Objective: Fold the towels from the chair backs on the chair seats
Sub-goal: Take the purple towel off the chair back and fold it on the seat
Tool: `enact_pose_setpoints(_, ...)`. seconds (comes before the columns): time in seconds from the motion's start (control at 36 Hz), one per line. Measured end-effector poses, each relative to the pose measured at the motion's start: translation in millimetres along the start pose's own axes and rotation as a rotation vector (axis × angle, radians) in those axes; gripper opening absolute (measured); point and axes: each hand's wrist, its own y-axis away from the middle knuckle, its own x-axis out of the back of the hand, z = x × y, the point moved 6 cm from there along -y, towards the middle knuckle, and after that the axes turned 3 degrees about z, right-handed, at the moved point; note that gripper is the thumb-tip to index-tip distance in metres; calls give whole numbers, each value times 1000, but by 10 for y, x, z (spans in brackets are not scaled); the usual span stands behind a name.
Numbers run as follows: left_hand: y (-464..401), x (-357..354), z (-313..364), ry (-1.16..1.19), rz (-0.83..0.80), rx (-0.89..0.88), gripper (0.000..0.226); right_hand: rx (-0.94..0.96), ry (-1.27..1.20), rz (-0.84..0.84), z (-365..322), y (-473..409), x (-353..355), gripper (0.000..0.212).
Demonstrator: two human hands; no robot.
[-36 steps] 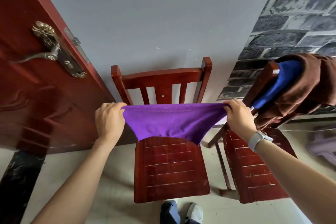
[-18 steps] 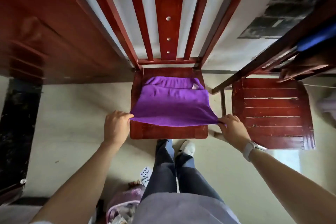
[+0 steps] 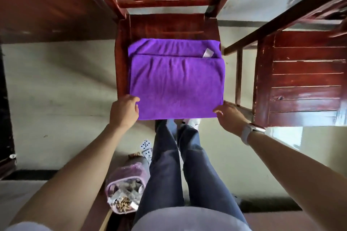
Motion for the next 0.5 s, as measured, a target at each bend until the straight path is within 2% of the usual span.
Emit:
enact_pose_setpoints(0.14,-578,-16,102,58,69,-84,27,-10,-40,137,-154,-514,167,32)
enact_pose_setpoints(0.33,-1330,-9,145,18,107,-173,38,39,85,409,-390,-1161,613,42)
enact_pose_setpoints(0.5,-1647,-56,72,-122,50,-168,35,36,258,362,-403,-1506,707,43)
